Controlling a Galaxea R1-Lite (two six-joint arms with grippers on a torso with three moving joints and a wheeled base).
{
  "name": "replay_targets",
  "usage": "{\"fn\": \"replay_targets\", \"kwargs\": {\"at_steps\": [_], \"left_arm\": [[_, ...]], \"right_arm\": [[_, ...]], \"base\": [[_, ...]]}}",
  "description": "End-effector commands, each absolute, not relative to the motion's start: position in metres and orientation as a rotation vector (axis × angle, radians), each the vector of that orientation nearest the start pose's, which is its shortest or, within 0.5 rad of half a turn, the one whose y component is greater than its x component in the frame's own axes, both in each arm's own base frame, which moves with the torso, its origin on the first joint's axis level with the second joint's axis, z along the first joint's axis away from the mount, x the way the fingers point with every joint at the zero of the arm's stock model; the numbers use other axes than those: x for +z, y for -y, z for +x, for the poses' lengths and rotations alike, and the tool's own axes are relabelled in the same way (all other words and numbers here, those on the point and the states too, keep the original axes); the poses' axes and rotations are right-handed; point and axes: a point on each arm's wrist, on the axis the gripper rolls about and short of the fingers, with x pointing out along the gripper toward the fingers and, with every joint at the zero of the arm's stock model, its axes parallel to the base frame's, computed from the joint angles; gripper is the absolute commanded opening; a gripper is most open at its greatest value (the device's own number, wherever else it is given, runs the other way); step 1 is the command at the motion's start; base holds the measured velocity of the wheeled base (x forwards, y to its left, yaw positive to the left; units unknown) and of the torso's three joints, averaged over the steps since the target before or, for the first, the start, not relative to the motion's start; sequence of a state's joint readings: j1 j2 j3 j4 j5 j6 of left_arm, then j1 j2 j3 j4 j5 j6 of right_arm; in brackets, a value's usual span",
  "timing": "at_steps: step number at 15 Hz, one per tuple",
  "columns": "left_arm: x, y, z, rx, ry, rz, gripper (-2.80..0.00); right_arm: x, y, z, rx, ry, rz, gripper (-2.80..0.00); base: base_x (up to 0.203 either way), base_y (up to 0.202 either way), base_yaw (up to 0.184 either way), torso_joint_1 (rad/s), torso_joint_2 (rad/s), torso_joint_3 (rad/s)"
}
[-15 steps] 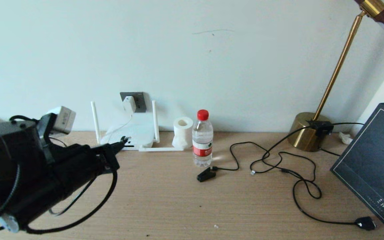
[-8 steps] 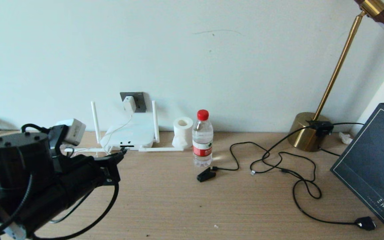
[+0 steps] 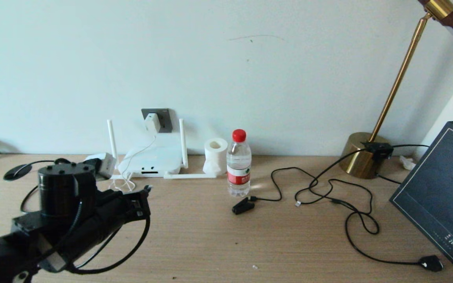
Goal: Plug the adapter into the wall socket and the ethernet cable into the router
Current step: Align cable and router interface
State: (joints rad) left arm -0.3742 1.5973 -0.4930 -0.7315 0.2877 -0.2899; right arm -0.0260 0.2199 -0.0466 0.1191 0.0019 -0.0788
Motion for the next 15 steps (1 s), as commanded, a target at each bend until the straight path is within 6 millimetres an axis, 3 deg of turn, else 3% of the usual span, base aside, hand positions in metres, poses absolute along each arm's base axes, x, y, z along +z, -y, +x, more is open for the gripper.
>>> {"fn": "replay_targets", "kwargs": {"at_steps": [1, 4, 11, 15], "left_arm": [[0.127, 0.073, 0.246, 0.029, -0.386, -0.172, -2.8], [0.119, 0.054, 0.255, 0.043, -0.392, -0.179, -2.8], [0.093, 0.056, 0.277, 0.038, -0.295, -0.195, -2.8], [0.089, 0.056, 0.273, 0.036, -0.3, -0.171, -2.8]], "right_arm": [[0.078, 0.0, -0.021, -0.013, -0.155, -0.063, 0.0], [0.076, 0.0, -0.026, -0.005, -0.048, -0.073, 0.0], [0.077, 0.0, -0.026, -0.009, -0.043, 0.002, 0.0], [0.077, 0.0, -0.026, -0.009, -0.043, 0.005, 0.0]], "base": [[0.0, 0.0, 0.0, 0.0, 0.0, 0.0], [0.0, 0.0, 0.0, 0.0, 0.0, 0.0], [0.0, 0.0, 0.0, 0.0, 0.0, 0.0], [0.0, 0.0, 0.0, 0.0, 0.0, 0.0]]}}
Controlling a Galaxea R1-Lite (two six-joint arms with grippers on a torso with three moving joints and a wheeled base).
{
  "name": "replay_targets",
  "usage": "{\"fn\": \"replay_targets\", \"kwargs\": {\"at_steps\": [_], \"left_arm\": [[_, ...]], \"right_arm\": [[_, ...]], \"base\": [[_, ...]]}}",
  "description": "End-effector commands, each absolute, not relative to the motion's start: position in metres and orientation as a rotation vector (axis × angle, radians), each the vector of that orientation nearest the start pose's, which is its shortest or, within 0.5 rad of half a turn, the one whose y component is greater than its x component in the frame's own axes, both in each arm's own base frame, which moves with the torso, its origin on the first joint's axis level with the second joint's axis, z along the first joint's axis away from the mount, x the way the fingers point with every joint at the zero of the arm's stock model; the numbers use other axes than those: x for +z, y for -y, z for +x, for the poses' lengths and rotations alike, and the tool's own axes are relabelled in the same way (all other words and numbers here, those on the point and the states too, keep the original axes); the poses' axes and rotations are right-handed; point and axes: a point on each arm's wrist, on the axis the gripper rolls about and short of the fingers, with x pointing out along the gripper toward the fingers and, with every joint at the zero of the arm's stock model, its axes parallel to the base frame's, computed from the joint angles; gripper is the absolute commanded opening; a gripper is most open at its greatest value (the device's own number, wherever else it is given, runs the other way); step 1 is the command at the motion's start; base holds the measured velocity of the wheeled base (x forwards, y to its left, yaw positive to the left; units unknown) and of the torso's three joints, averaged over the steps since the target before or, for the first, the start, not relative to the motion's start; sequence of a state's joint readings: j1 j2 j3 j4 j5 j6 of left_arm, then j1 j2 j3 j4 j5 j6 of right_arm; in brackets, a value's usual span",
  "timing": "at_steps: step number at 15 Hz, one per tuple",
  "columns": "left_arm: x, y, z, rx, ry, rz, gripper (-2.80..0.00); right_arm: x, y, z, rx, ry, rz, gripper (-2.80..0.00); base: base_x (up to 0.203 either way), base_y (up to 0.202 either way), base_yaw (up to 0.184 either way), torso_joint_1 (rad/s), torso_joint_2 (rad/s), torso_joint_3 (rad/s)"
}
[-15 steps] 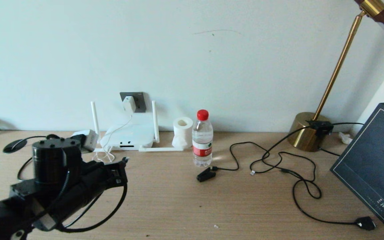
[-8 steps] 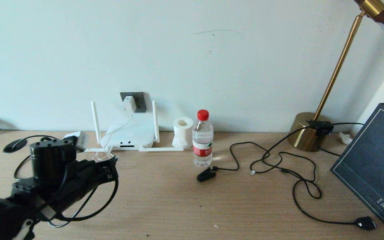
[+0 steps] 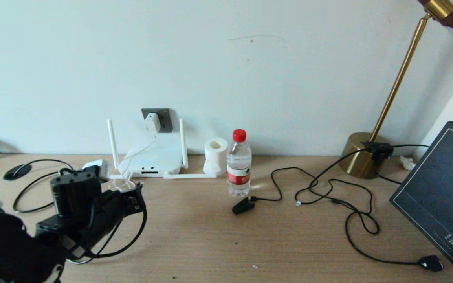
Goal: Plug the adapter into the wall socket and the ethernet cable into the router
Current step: Align cable and router interface
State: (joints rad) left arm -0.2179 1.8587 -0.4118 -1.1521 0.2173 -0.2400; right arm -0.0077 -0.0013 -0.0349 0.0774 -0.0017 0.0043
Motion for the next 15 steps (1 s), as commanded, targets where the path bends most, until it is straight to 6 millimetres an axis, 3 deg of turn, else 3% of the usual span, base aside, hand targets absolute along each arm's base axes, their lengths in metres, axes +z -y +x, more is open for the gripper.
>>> {"fn": "replay_targets", "kwargs": {"at_steps": [1, 2, 3, 15], "left_arm": [[0.09, 0.057, 0.273, 0.033, -0.299, -0.167, -2.8], [0.089, 0.058, 0.273, 0.03, -0.3, -0.152, -2.8], [0.089, 0.058, 0.272, 0.031, -0.302, -0.148, -2.8], [0.077, 0.057, 0.292, 0.031, -0.314, -0.093, -2.8]], "right_arm": [[0.076, 0.0, -0.025, -0.012, -0.042, 0.001, 0.0], [0.076, 0.0, -0.025, -0.011, -0.035, -0.006, 0.0], [0.076, 0.0, -0.024, -0.012, -0.026, -0.006, -2.8], [0.077, 0.0, -0.024, -0.011, -0.023, 0.0, -2.8]], "base": [[0.0, 0.0, 0.0, 0.0, 0.0, 0.0], [0.0, 0.0, 0.0, 0.0, 0.0, 0.0], [0.0, 0.0, 0.0, 0.0, 0.0, 0.0], [0.0, 0.0, 0.0, 0.0, 0.0, 0.0]]}}
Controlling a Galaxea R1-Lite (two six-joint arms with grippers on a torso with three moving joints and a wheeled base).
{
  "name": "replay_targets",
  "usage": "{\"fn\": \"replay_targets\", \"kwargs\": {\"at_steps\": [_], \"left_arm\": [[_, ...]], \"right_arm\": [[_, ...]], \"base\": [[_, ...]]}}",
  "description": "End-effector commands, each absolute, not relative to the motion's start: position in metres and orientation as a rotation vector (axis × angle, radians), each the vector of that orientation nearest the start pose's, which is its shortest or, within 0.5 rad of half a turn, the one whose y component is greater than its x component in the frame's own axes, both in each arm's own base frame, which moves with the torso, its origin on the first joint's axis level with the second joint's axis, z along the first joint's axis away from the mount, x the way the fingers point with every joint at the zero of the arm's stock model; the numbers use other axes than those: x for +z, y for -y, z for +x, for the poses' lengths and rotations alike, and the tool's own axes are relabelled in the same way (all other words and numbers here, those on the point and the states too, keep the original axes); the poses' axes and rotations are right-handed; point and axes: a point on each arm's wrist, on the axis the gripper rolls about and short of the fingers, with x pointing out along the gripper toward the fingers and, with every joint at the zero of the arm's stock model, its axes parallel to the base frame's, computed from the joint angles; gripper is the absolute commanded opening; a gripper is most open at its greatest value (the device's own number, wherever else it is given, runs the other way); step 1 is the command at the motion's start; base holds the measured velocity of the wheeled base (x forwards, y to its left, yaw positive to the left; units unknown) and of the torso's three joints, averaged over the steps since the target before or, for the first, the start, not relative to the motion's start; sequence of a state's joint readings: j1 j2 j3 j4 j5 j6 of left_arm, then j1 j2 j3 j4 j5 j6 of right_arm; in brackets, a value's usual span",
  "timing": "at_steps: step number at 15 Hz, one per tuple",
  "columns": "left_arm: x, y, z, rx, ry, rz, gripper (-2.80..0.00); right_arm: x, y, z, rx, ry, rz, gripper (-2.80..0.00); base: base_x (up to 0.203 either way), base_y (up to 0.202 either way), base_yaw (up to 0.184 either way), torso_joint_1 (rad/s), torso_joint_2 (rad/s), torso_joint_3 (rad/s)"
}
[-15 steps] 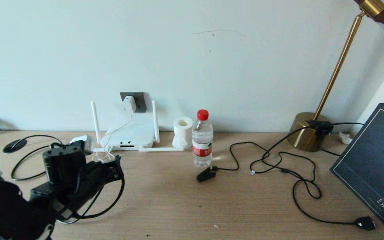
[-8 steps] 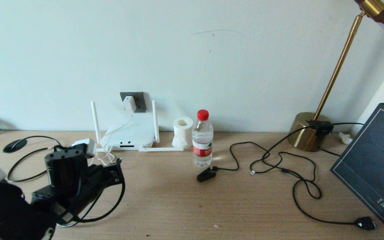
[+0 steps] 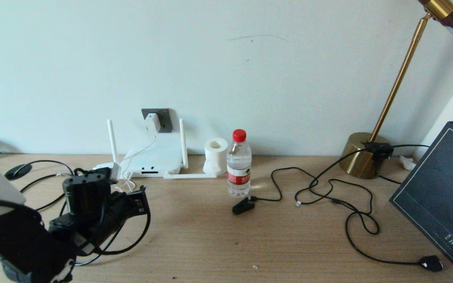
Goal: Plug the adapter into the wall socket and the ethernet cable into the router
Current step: Align cable and router interface
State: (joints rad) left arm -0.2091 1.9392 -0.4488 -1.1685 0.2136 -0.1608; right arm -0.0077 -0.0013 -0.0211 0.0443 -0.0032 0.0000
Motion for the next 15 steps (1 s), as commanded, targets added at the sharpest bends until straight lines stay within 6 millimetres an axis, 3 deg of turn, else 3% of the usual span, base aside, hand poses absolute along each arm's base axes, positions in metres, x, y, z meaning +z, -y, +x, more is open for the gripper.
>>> {"fn": "replay_targets", "kwargs": {"at_steps": [1, 15], "left_arm": [[0.079, 0.058, 0.294, 0.028, -0.305, -0.094, -2.8], [0.06, 0.064, 0.318, -0.001, -0.236, -0.088, -2.8]], "right_arm": [[0.077, 0.0, -0.024, -0.011, -0.023, 0.0, -2.8], [0.077, 0.0, -0.024, -0.011, -0.023, 0.0, -2.8]], "base": [[0.0, 0.0, 0.0, 0.0, 0.0, 0.0], [0.0, 0.0, 0.0, 0.0, 0.0, 0.0]]}}
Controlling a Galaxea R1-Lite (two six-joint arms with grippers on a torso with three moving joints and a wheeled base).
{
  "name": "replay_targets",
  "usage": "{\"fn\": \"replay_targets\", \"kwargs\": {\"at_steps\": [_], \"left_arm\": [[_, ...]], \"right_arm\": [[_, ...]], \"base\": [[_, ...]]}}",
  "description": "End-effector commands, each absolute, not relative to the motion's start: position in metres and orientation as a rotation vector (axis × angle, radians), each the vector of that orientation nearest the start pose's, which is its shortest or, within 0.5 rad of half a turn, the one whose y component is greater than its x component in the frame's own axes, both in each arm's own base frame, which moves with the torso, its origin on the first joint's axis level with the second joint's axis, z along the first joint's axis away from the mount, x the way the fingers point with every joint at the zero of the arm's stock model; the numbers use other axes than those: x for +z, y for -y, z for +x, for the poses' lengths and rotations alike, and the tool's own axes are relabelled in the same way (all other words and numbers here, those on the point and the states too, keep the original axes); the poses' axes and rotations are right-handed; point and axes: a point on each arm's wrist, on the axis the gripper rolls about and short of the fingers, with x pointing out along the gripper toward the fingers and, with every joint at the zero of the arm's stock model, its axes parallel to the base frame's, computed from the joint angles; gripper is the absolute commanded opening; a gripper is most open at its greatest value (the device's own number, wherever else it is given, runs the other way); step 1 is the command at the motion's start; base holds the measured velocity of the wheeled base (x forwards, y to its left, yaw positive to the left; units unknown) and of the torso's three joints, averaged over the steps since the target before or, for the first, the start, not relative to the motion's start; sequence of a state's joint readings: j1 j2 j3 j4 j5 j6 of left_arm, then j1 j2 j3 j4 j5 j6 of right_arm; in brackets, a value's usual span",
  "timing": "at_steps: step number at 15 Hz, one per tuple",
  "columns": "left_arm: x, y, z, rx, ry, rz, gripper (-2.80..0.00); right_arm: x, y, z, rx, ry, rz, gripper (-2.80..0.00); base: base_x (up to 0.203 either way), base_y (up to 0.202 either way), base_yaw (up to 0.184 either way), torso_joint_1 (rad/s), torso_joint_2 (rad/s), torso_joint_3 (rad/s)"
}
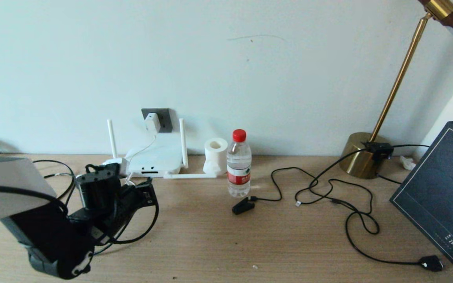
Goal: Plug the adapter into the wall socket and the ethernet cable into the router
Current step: Align cable and router interface
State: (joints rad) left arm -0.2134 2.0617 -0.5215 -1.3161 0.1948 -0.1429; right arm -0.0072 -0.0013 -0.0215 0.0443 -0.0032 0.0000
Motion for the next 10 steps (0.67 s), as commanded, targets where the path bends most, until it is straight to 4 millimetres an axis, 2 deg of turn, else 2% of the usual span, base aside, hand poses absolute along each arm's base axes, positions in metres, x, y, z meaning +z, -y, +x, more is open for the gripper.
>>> {"fn": "replay_targets", "kwargs": {"at_steps": [1, 7, 10], "left_arm": [[0.0578, 0.0644, 0.3187, -0.002, -0.23, -0.075, -2.8], [0.0518, 0.0645, 0.3251, -0.006, -0.227, -0.066, -2.8], [0.0553, 0.0638, 0.324, -0.005, -0.217, -0.067, -2.8]], "right_arm": [[0.0769, -0.0001, -0.0245, -0.011, -0.023, 0.0, -2.8], [0.0769, -0.0001, -0.0245, -0.011, -0.023, 0.0, -2.8], [0.0769, -0.0001, -0.0245, -0.011, -0.023, 0.0, -2.8]], "base": [[0.0, 0.0, 0.0, 0.0, 0.0, 0.0], [0.0, 0.0, 0.0, 0.0, 0.0, 0.0], [0.0, 0.0, 0.0, 0.0, 0.0, 0.0]]}}
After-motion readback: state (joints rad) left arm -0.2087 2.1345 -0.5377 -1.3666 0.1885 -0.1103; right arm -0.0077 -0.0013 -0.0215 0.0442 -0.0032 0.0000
